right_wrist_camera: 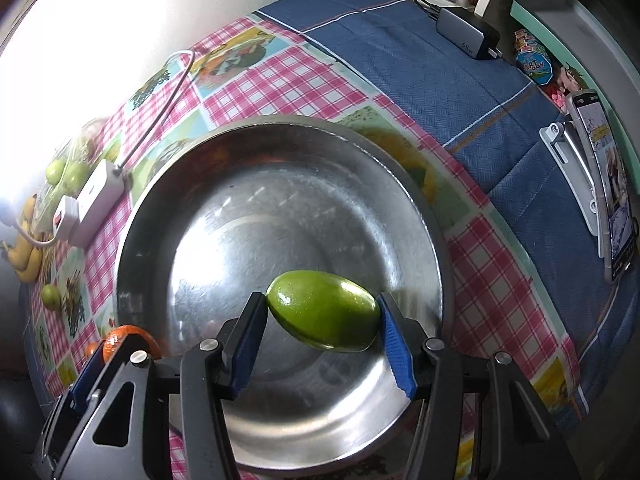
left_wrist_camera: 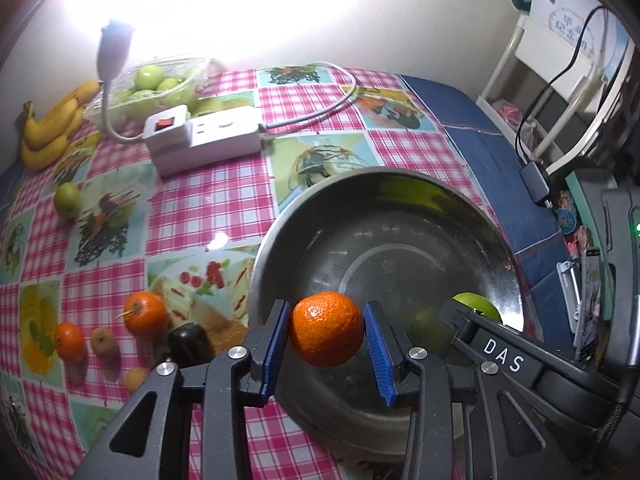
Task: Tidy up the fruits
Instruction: 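Carry the tangerine in the left tool and mango in the right tool over the steel bowl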
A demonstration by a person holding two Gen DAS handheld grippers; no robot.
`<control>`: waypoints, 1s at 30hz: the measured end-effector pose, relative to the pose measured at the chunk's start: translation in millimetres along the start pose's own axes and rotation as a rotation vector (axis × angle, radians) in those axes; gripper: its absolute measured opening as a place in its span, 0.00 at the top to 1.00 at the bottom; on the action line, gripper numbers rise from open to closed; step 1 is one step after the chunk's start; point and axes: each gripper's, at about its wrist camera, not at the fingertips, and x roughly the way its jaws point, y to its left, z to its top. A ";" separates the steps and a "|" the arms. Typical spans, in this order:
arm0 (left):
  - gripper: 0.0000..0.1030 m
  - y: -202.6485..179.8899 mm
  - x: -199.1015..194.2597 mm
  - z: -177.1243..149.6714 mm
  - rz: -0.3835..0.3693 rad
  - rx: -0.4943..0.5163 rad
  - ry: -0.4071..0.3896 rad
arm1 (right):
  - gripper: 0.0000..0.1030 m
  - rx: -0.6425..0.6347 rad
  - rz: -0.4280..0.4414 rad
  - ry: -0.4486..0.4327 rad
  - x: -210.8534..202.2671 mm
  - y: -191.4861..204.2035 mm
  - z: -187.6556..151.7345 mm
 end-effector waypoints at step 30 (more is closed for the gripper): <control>0.60 0.4 36.6 6.0 0.018 0.001 0.054 | 0.44 -0.033 -0.065 -0.013 20.1 5.8 22.2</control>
